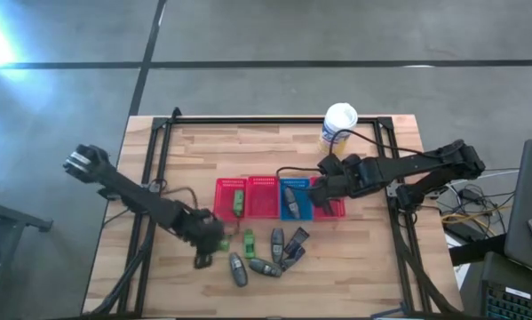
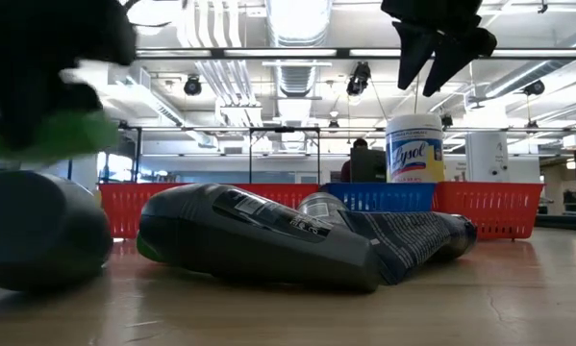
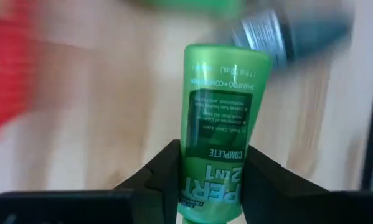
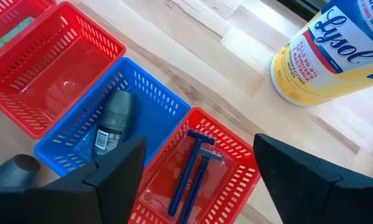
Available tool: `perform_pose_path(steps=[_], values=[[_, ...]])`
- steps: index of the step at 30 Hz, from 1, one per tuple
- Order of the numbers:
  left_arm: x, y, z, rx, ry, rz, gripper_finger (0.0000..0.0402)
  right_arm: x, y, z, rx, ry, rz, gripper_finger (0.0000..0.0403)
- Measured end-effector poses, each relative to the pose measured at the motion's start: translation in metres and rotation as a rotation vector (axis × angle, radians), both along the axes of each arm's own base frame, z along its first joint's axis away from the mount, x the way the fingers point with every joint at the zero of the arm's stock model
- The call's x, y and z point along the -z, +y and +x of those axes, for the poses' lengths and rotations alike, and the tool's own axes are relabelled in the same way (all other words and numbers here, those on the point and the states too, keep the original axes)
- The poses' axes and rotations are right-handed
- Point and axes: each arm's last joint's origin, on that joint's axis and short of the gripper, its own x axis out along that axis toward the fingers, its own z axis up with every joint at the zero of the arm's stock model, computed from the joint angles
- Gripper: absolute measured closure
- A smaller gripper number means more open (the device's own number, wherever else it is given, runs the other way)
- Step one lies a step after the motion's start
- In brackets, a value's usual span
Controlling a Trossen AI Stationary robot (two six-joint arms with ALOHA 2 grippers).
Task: Pick & Place Travel size toiletries
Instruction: Put the shampoo into the left red bin, then put the deodorant into the blue bin
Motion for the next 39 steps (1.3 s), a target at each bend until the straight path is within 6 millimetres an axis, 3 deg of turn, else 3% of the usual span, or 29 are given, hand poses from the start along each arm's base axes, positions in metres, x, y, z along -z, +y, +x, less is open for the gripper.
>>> perform_pose_path(steps=[6,9,13,21,31,34,39], values=[[-0.029,0.051,-0.008,-0.898,-0.159,-0.165,0.0278,0.000,-0.010,0.000,0.040,0.000,0.000,0.0127],[-0.030,0.067,-0.006,-1.099,-0.272,-0.229,0.0268,0.000,-0.016,0.001,0.056,0.003,0.001,0.0131],[-0.015,0.081,0.003,-1.183,-0.256,-0.187,0.0265,0.000,-0.017,0.001,0.031,0.020,-0.008,0.0136],[0.003,0.087,0.022,-1.222,-0.211,-0.174,0.0225,0.000,-0.017,-0.001,0.024,0.046,-0.013,0.0137],[-0.005,0.088,0.018,-1.190,-0.226,-0.194,0.0148,0.001,-0.017,-0.002,-0.016,0.072,-0.012,0.0105],[-0.013,0.085,0.018,-1.009,-0.274,-0.136,0.0144,0.001,-0.015,-0.002,-0.093,0.106,0.021,0.0099],[-0.025,0.072,0.018,-0.511,-0.325,-0.076,0.0147,0.002,-0.011,-0.001,-0.180,0.133,0.102,0.0105]])
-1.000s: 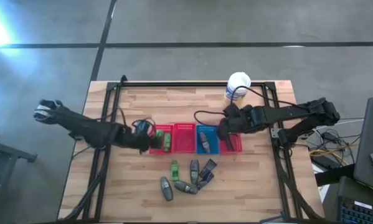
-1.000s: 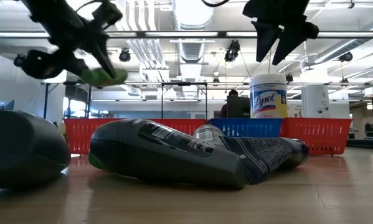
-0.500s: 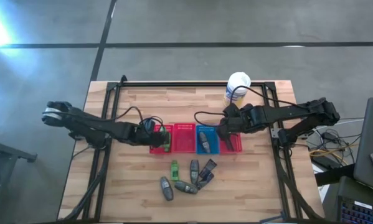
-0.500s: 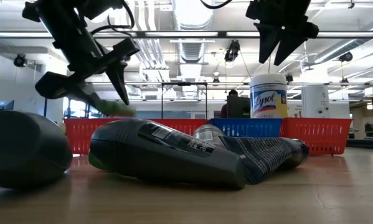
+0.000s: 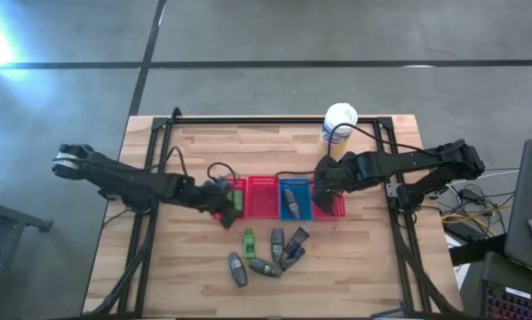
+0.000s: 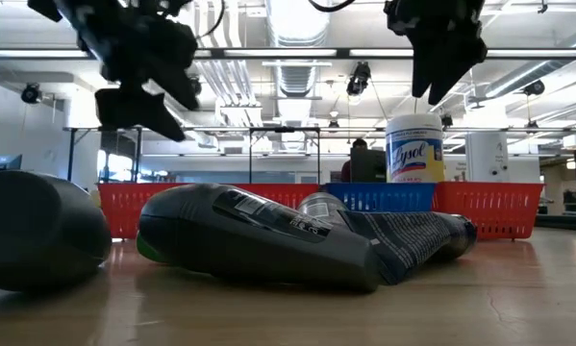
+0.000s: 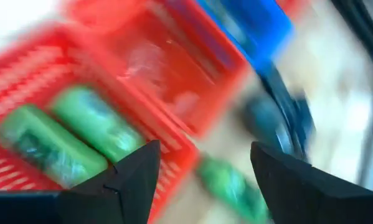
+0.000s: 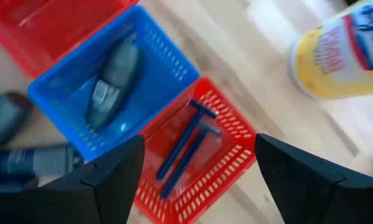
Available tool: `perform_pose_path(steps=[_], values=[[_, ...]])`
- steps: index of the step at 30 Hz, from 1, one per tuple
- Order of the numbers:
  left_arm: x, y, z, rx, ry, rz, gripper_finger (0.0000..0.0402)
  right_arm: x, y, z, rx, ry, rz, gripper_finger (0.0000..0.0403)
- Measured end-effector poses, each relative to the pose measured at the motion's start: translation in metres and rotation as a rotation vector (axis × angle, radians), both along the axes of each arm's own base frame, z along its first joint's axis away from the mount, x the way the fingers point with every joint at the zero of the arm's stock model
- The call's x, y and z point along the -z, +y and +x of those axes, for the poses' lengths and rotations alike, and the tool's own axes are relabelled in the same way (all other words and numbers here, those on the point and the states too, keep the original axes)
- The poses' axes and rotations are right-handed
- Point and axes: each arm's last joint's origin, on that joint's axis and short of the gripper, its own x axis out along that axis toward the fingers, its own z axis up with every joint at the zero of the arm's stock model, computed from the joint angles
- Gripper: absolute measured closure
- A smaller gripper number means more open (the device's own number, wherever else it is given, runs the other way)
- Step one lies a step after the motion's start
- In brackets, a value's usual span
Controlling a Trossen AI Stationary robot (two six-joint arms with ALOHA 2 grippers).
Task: Pick & Place Travel size toiletries
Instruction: Put the deodorant into the blue bin
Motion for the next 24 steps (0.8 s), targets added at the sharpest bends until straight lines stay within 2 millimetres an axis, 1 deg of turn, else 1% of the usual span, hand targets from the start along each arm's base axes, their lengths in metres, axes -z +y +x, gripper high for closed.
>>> perform_pose_path(steps=[4,8,11,14,16,20,24], values=[[0.000,-0.018,-0.004,0.289,0.003,0.063,0.0148,0.002,0.004,0.000,-0.087,0.029,0.040,0.0120],[0.004,-0.045,-0.008,0.582,-0.023,0.217,0.0150,0.006,0.006,-0.001,-0.084,0.034,0.051,0.0135],[0.013,-0.064,-0.010,0.784,-0.026,0.342,0.0153,0.009,0.006,-0.002,-0.043,0.035,0.062,0.0145],[0.024,-0.079,-0.007,0.934,-0.023,0.445,0.0154,0.012,0.006,-0.003,-0.019,0.039,0.086,0.0154],[0.031,-0.086,-0.001,1.021,-0.022,0.512,0.0154,0.014,0.007,-0.003,-0.015,0.045,0.104,0.0158],[0.038,-0.099,0.018,1.185,-0.027,0.659,0.0154,0.016,0.007,-0.004,0.001,0.050,0.121,0.0163],[0.041,-0.110,0.037,1.296,-0.043,0.725,0.0154,0.017,0.007,-0.004,0.001,0.053,0.122,0.0157]])
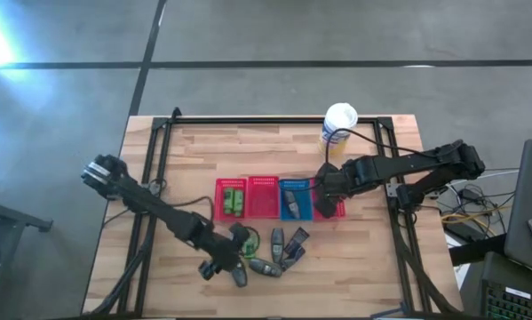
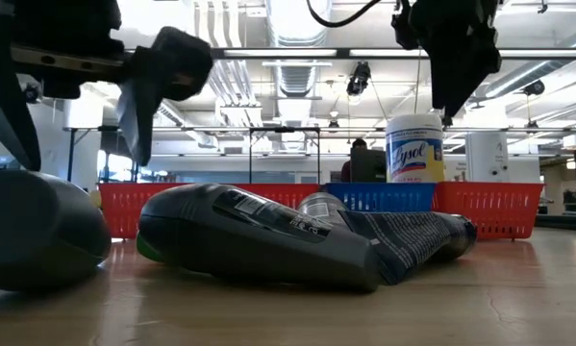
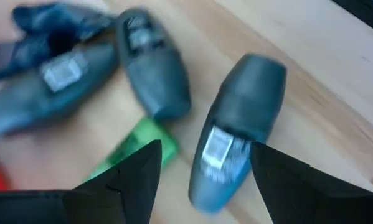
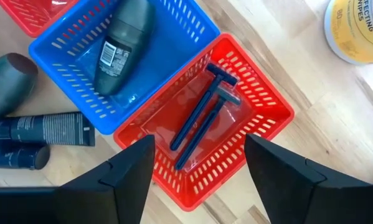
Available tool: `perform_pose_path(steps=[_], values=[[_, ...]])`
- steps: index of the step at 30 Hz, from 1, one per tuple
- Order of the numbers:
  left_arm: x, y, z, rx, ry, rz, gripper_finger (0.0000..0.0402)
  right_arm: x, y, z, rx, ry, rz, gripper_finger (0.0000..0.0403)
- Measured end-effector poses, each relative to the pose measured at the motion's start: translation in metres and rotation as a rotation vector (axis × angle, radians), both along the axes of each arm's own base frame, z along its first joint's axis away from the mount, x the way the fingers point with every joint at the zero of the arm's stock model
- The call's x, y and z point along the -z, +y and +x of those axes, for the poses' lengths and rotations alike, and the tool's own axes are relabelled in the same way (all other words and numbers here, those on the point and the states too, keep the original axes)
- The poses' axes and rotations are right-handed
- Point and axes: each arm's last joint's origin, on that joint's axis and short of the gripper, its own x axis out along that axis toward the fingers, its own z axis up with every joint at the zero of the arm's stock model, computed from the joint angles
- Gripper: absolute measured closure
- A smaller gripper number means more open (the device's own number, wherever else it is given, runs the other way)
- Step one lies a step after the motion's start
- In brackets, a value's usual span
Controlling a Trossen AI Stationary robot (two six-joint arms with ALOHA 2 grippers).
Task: Pick & Place Travel size toiletries
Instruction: Put the deodorant into the blue bin
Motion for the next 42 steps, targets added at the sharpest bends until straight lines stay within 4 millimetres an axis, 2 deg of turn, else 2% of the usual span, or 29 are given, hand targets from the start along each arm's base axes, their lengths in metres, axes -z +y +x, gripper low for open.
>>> perform_pose_path(steps=[4,12,17,22,27,33,36,42], values=[[0.005,-0.007,0.010,0.076,0.012,0.030,0.0154,0.000,0.000,0.000,0.000,0.001,0.000,0.0143],[0.013,-0.008,0.010,0.132,0.056,0.027,0.0154,0.000,0.000,0.000,0.000,0.001,0.000,0.0114],[0.029,-0.008,0.010,0.195,0.071,0.065,0.0154,0.000,0.000,0.000,0.000,0.001,-0.001,0.0099],[0.043,-0.005,0.013,0.194,0.108,0.067,0.0154,0.000,0.000,0.000,0.000,0.000,-0.001,0.0088],[0.048,-0.006,0.015,0.155,0.141,0.039,0.0157,0.001,0.000,0.000,0.002,0.001,-0.001,0.0079],[0.044,-0.005,0.013,0.091,0.164,-0.002,0.0206,0.001,0.000,0.000,0.014,-0.003,0.002,0.0074],[0.039,-0.004,0.010,0.038,0.197,-0.010,0.0206,0.001,0.000,0.001,0.012,-0.011,0.015,0.0077],[0.002,0.007,0.000,-0.239,0.198,-0.057,0.0206,-0.001,0.005,0.011,-0.041,-0.108,0.143,0.0100]])
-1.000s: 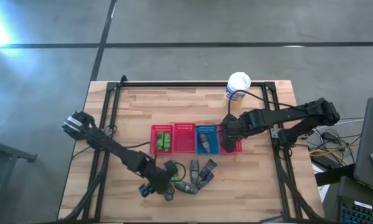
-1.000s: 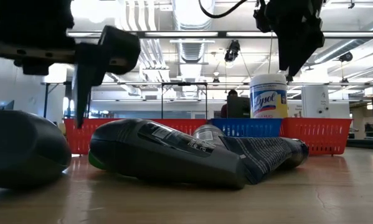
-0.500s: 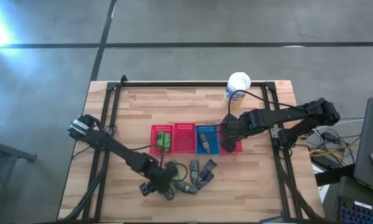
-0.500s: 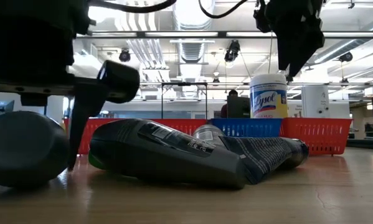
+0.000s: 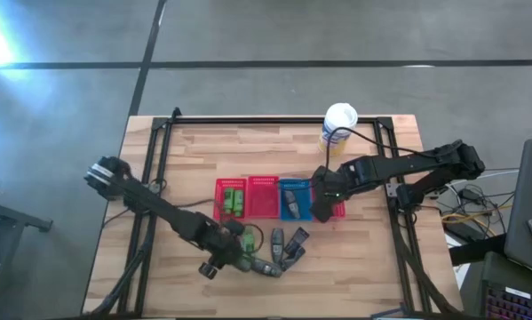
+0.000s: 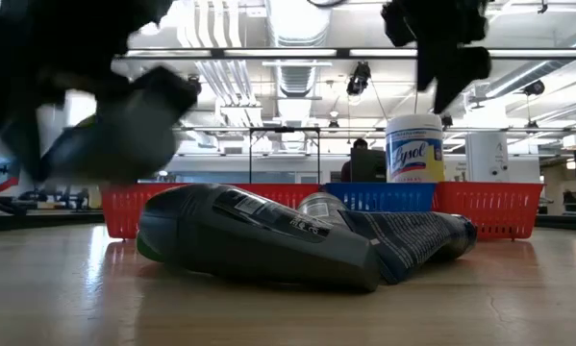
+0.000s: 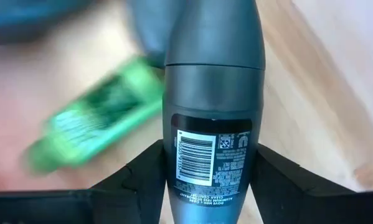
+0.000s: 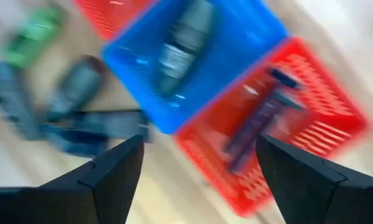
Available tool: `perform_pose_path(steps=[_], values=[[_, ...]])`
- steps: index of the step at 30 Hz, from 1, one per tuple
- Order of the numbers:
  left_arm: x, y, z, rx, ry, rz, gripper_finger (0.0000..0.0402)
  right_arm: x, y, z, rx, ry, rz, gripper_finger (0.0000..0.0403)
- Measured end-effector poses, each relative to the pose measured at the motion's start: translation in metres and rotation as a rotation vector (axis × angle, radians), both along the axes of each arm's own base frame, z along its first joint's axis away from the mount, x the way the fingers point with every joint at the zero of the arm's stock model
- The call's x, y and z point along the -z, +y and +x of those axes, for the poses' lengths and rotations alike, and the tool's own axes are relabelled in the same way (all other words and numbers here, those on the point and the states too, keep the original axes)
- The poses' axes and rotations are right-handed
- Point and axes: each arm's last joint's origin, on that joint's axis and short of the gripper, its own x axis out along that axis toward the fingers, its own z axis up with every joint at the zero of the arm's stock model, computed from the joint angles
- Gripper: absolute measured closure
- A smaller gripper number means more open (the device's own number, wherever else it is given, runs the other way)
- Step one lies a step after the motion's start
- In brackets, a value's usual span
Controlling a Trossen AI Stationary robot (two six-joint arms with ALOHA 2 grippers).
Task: Pick & Place Travel size toiletries
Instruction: Put the deodorant into the blue bin
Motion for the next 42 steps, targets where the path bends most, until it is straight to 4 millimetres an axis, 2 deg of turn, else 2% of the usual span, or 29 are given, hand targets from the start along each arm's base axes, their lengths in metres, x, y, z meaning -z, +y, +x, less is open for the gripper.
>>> perform_pose_path(steps=[5,7,9,12,20,28,36,42], values=[[-0.046,0.023,-0.006,-0.390,-0.181,-0.078,0.0206,-0.007,0.005,0.016,-0.022,-0.169,0.121,0.0119],[-0.057,0.035,-0.005,-0.565,-0.265,-0.095,0.0206,-0.010,0.005,0.021,0.007,-0.226,0.162,0.0123],[-0.065,0.046,-0.004,-0.678,-0.333,-0.076,0.0206,-0.013,0.005,0.025,0.037,-0.280,0.195,0.0126],[-0.068,0.057,0.001,-0.753,-0.400,-0.031,0.0206,-0.017,0.006,0.030,0.059,-0.346,0.230,0.0123],[-0.061,0.072,0.032,-0.795,-0.445,0.014,0.0206,-0.023,0.005,0.037,0.096,-0.431,0.264,0.0094],[-0.078,0.069,0.055,-0.738,-0.527,0.058,0.0206,-0.023,0.002,0.038,0.121,-0.443,0.249,0.0064],[-0.086,0.072,0.069,-0.721,-0.551,0.083,0.0206,-0.025,0.001,0.042,0.118,-0.484,0.254,0.0044],[-0.090,0.072,0.072,-0.709,-0.591,0.065,0.0206,-0.022,0.000,0.048,0.124,-0.492,0.256,0.0054]])
